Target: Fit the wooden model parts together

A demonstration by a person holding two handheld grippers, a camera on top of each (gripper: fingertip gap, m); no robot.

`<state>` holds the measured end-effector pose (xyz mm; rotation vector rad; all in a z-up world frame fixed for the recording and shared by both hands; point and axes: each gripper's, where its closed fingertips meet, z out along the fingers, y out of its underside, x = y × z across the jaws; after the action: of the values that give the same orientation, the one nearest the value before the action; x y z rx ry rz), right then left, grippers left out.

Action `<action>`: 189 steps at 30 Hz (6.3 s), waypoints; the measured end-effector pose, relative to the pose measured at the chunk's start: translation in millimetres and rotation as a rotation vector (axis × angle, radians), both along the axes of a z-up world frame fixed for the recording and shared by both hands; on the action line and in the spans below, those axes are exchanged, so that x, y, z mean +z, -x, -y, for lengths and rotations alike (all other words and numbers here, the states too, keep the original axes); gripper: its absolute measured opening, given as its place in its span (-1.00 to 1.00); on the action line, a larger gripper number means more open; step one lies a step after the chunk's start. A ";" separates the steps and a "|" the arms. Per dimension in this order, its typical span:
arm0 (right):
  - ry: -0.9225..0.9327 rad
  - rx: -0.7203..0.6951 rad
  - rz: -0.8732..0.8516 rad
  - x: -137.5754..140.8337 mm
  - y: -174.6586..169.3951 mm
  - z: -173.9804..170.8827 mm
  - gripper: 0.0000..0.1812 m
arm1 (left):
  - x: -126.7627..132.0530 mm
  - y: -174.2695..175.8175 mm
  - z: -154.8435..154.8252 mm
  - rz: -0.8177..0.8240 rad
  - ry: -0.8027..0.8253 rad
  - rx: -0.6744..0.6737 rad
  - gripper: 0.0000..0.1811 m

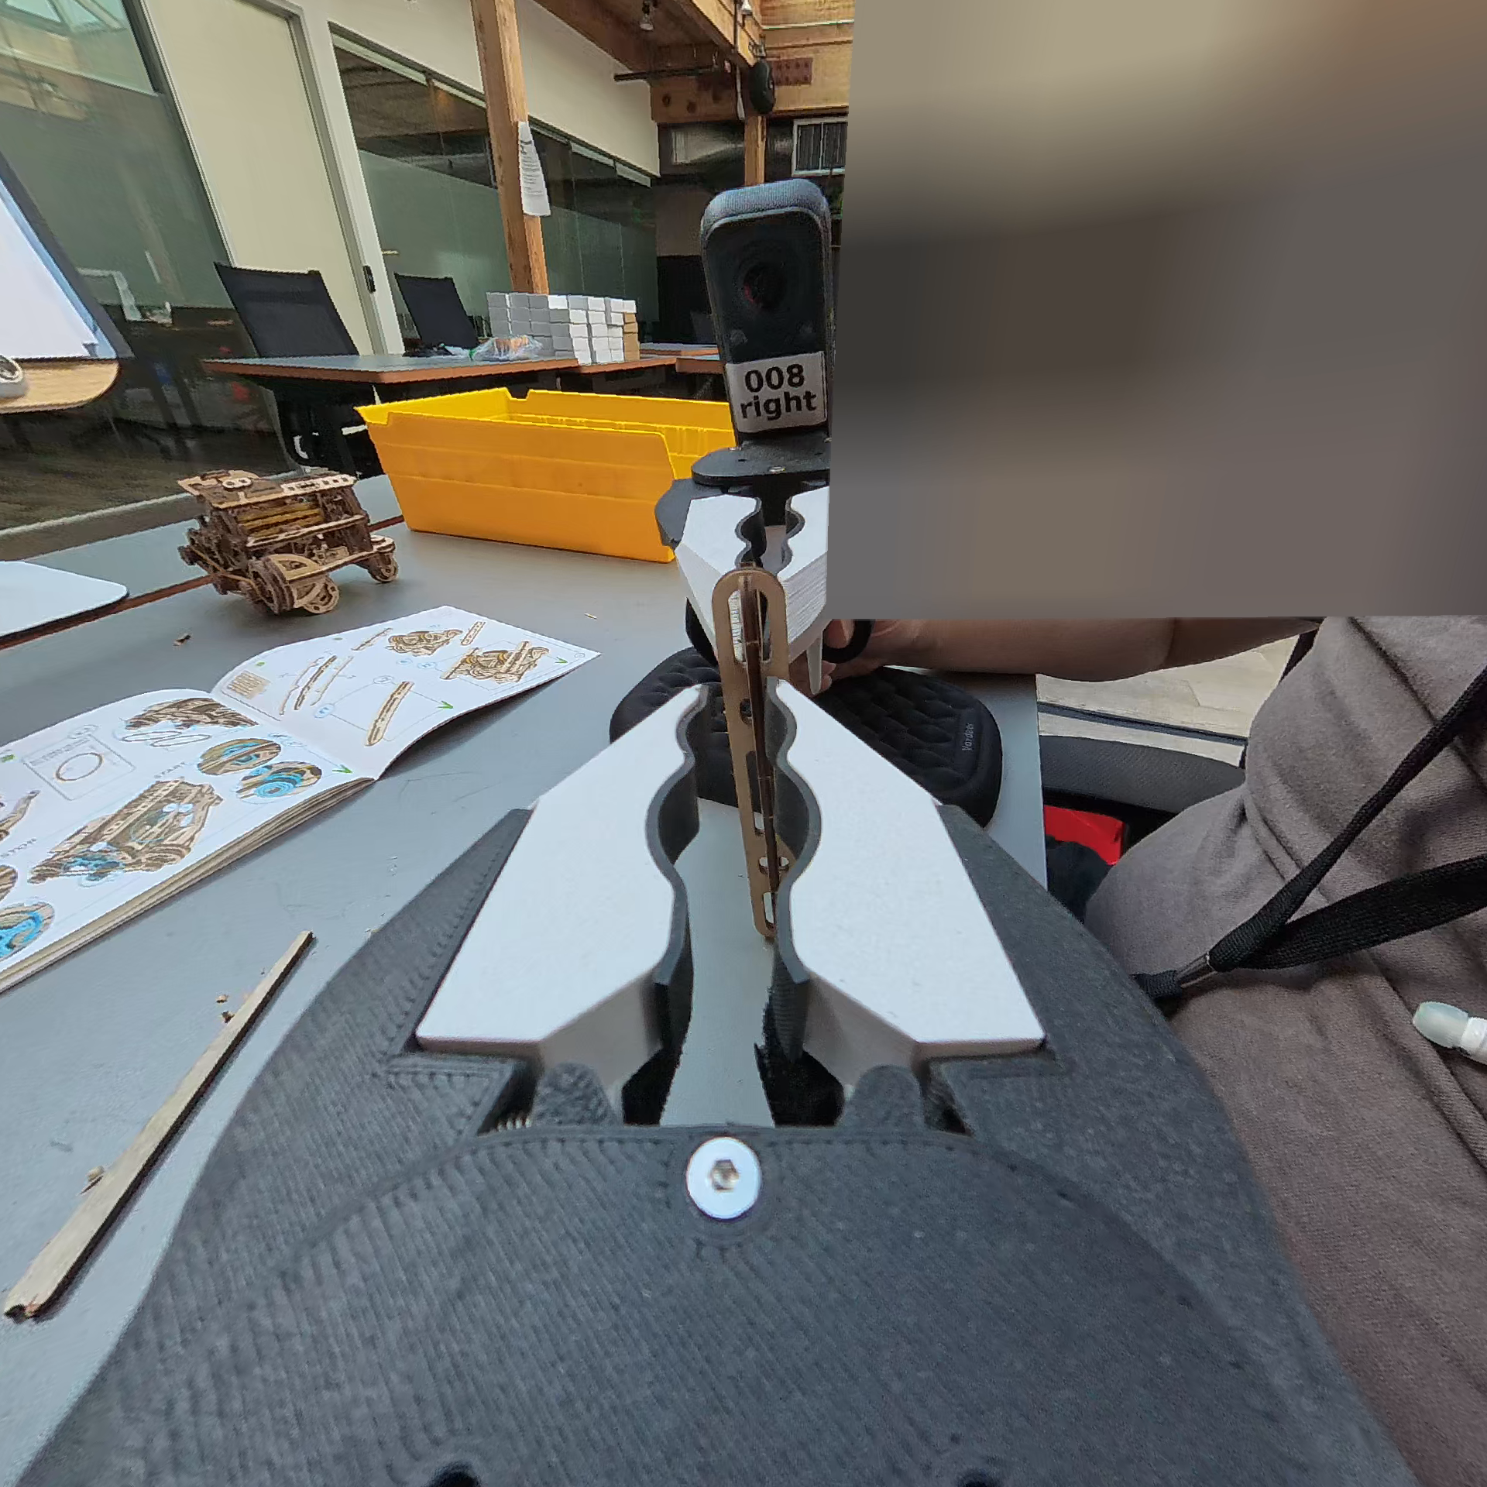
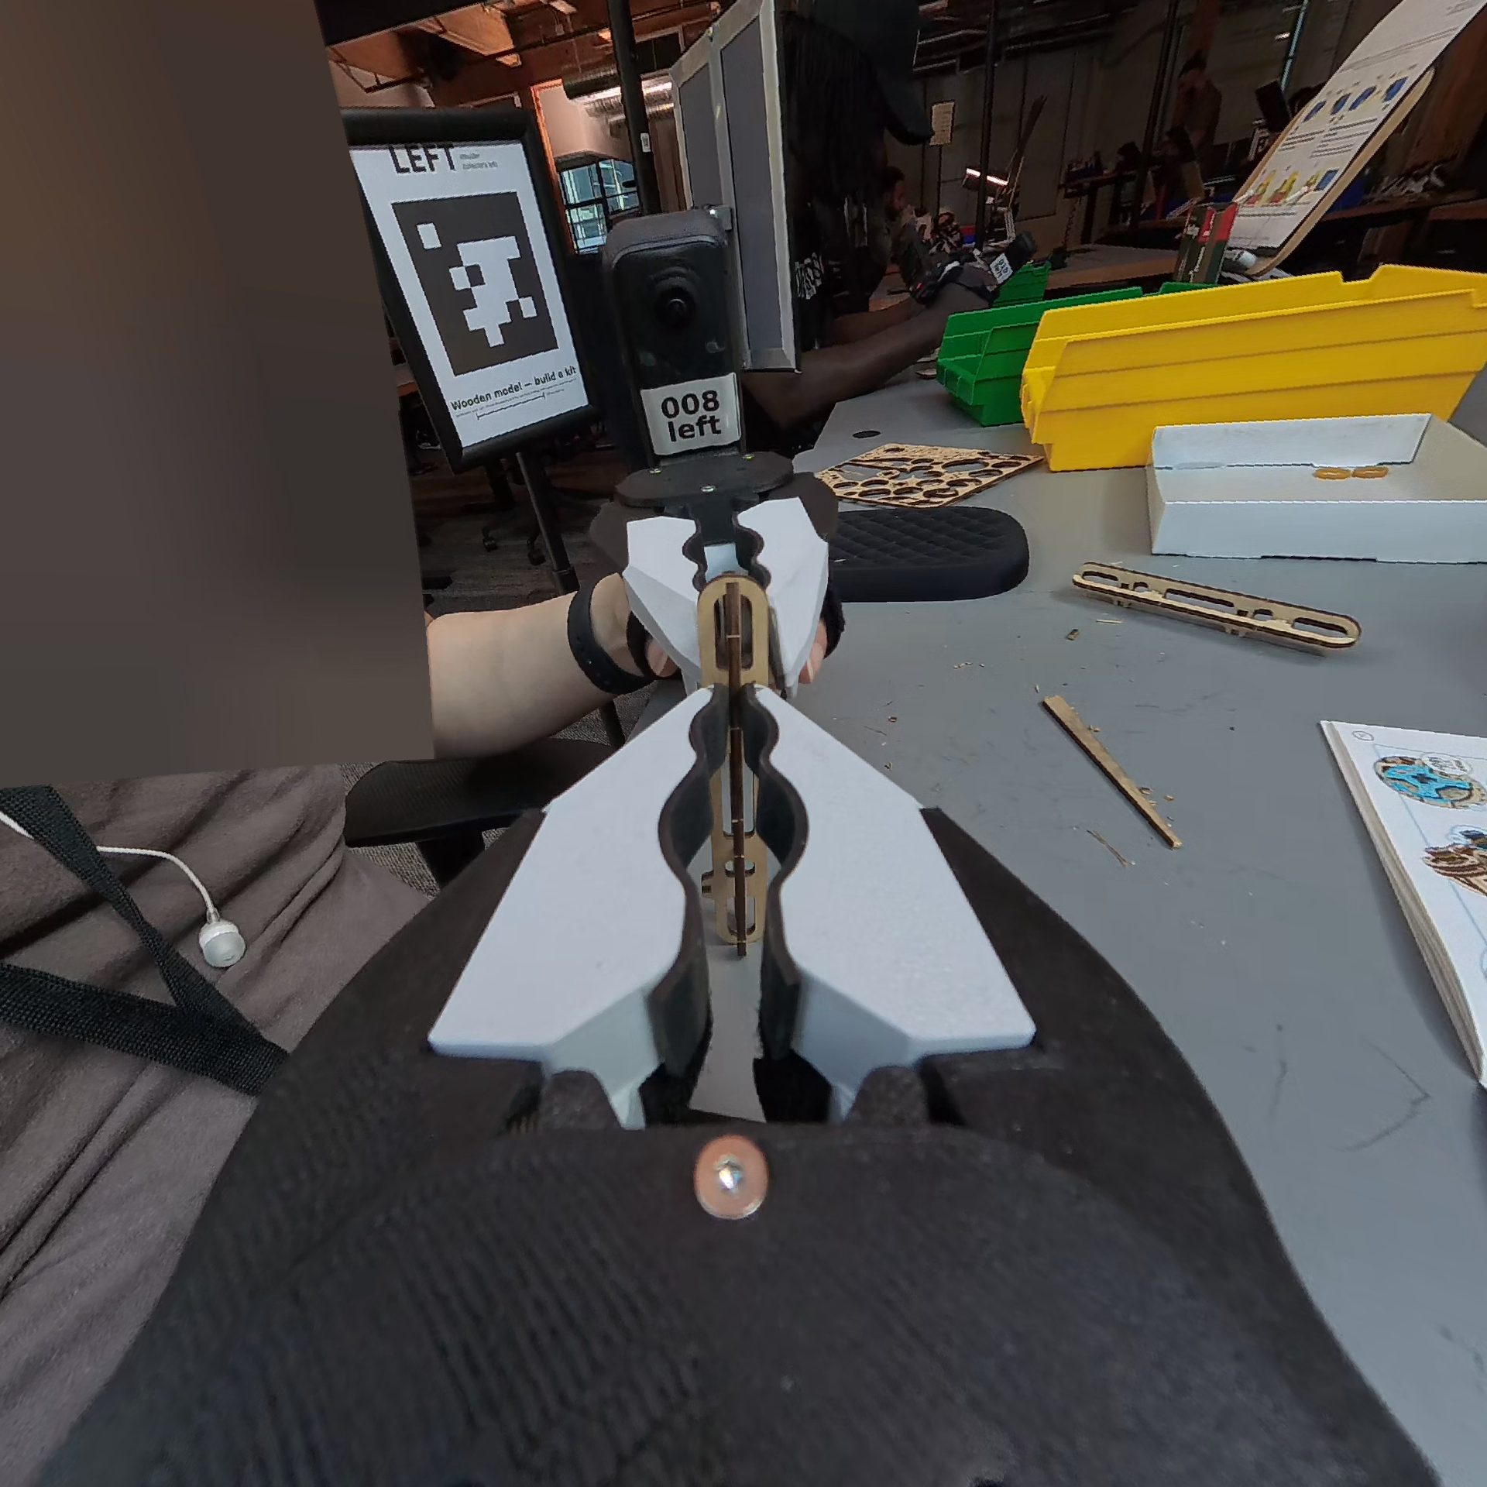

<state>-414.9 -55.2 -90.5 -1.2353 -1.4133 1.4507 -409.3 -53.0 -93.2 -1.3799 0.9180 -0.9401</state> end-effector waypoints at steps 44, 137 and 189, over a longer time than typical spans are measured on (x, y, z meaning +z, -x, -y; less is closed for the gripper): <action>-0.005 0.037 0.031 -1.3 -1.6 11.1 -0.99 | 0.6 -4.5 12.9 -0.004 0.006 -0.050 -1.00; 0.437 -0.010 0.110 -8.6 14.9 -5.6 -0.85 | 22.0 9.9 -19.6 0.362 0.348 0.100 -0.73; -1.056 0.281 0.896 -96.7 192.3 -152.3 -0.83 | 26.8 91.4 25.7 0.570 0.292 0.081 -0.66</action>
<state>-607.2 97.1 -187.2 -0.9604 -2.5228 0.0359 -500.8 -78.7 -66.4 -1.2701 0.2998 -1.3494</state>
